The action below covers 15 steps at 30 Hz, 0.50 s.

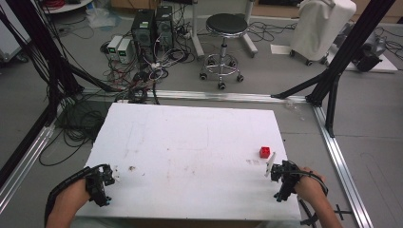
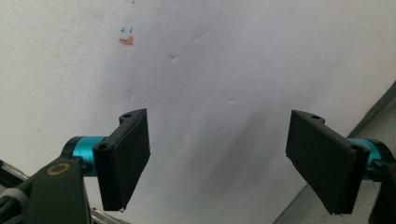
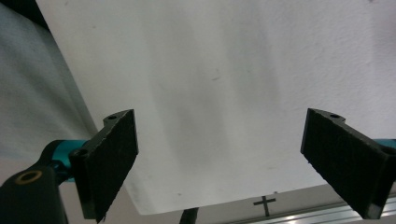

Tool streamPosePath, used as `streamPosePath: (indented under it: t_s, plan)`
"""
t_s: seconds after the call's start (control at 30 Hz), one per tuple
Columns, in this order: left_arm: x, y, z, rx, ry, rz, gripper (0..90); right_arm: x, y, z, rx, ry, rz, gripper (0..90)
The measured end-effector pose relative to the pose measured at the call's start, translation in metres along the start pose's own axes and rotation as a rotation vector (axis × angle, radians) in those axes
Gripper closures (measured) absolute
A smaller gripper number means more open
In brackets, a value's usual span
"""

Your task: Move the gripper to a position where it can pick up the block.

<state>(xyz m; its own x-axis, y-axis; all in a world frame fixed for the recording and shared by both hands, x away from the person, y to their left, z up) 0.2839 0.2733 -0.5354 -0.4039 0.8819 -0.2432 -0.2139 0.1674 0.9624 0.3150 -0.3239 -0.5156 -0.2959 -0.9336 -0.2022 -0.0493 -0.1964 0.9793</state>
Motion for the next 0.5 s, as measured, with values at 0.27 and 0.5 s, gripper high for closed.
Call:
streamPosePath:
  t_s: [0.27, 0.5]
  plan:
    - [-0.002, -0.001, -0.001, -0.007, -0.015, 0.016, 22.0, 0.002, 0.013, -0.029, 0.009, 0.015, -0.038, 10.4]
    - [-0.005, -0.002, -0.002, -0.011, -0.021, 0.014, 22.1, 0.002, 0.029, -0.054, 0.03, 0.061, -0.011, 10.4]
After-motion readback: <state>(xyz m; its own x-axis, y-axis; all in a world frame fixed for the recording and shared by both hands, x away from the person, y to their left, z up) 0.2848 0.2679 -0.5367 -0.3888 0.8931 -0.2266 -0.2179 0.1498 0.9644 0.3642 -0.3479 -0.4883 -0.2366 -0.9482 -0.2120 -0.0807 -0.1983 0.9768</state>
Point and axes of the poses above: each handheld gripper's, and its own axes: y roughly backward along the jaws, x roughly out of its underside, z roughly to its left, the point moved 3 cm from there along -y, roughly forward along the jaws, and after that the axes turned 10 degrees about -z, right-handed, at the moved point
